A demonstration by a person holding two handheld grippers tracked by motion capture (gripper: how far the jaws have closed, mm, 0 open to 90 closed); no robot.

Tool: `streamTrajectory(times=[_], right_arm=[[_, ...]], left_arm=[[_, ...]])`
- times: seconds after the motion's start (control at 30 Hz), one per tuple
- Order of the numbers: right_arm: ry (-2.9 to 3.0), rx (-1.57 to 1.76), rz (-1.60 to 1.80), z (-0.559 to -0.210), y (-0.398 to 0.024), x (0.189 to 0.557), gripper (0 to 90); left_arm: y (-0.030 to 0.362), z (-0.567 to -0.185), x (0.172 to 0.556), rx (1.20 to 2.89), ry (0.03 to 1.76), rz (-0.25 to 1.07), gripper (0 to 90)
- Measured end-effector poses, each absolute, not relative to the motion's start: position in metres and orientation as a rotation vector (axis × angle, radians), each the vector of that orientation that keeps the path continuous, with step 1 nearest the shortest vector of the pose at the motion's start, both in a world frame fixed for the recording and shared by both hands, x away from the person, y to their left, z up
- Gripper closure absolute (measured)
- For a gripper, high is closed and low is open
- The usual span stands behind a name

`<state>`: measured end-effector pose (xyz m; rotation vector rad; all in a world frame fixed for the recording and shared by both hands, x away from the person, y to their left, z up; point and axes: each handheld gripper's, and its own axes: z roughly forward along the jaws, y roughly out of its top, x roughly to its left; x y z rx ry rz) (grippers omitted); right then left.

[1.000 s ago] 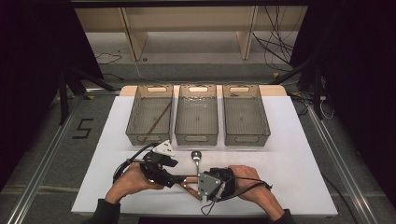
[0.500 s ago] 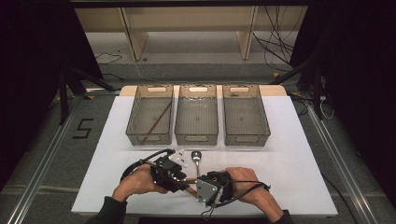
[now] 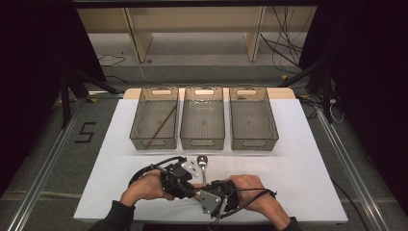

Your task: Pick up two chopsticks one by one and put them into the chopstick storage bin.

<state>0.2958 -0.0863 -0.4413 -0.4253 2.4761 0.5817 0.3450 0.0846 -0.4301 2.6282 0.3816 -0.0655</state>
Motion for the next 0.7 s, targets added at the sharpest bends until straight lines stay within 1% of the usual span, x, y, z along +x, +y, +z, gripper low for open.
streamTrajectory(times=[0.1, 0.3, 0.33, 0.43, 0.53, 0.7], right_arm=[[2.478, -0.412, 0.593, -0.442, -0.086, 0.295, 85.3], [2.474, -0.438, 0.583, -0.442, -0.087, 0.294, 84.4], [2.471, -0.429, 0.594, -0.442, -0.087, 0.294, 82.0], [2.488, -0.362, 0.625, -0.439, -0.091, 0.296, 65.4], [2.474, -0.298, 0.661, -0.433, -0.098, 0.297, 54.5], [2.453, -0.101, 0.843, -0.422, -0.113, 0.302, 46.2]], left_arm=[[0.084, -0.43, 0.345, 2.629, 0.367, -0.065, 81.0], [0.085, -0.429, 0.344, 2.625, 0.356, -0.095, 83.9], [0.086, -0.429, 0.344, 2.627, 0.365, -0.087, 84.1], [0.092, -0.426, 0.346, 2.606, 0.407, -0.061, 84.3], [0.101, -0.421, 0.351, 2.576, 0.467, -0.024, 84.3], [0.12, -0.412, 0.359, 2.488, 0.609, 0.066, 84.4]])
